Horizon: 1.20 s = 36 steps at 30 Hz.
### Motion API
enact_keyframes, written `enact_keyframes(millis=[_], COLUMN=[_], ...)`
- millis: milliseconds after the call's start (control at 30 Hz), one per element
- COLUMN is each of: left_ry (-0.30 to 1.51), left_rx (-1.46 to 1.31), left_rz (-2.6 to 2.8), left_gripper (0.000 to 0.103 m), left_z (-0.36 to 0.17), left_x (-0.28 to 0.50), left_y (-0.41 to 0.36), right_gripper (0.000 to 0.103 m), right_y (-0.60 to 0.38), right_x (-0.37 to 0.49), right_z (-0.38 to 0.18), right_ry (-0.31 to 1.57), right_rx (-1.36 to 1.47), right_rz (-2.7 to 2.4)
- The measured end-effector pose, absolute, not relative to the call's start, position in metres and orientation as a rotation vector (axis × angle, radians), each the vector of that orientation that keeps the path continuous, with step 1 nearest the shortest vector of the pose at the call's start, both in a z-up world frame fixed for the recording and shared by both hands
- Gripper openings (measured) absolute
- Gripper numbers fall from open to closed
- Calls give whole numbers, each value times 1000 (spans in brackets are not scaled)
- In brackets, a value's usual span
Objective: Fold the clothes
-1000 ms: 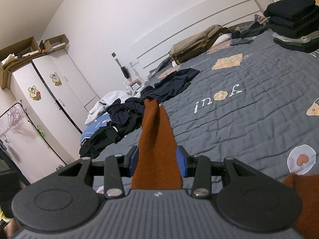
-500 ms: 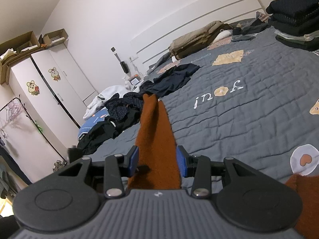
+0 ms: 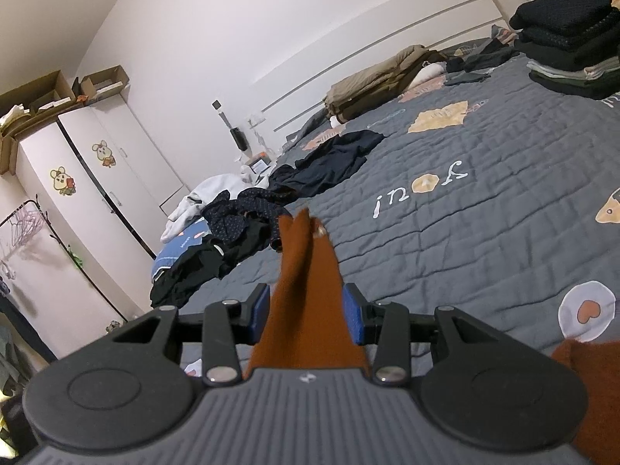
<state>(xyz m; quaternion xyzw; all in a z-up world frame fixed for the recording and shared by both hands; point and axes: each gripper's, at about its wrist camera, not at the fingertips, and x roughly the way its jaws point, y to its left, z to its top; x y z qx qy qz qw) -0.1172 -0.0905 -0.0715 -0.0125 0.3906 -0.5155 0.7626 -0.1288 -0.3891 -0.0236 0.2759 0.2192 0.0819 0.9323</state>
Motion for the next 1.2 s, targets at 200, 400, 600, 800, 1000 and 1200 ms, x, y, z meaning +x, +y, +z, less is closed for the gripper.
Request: enact_keyframes(millis=[200, 400, 600, 800, 1000, 1200], left_ry=[960, 934, 757, 650, 669, 698], left_rx=[-27, 79, 21, 18, -1, 7], left_rz=[-1310, -1275, -1108, -914, -699, -619], left_gripper=[10, 15, 52, 53, 53, 53], left_z=[-77, -72, -34, -23, -51, -69], left_x=[-196, -201, -138, -51, 45, 94], left_y=[-97, -97, -76, -79, -100, -116], right_gripper=[40, 40, 40, 40, 40, 40], right_y=[-388, -386, -390, -390, -386, -386], right_x=[-131, -132, -133, -132, -127, -123], right_z=[-23, -23, -22, -24, -27, -29], right_ry=[445, 452, 447, 446, 462, 469], right_rx=[562, 556, 566, 570, 558, 560], right_rz=[168, 173, 173, 170, 177, 180])
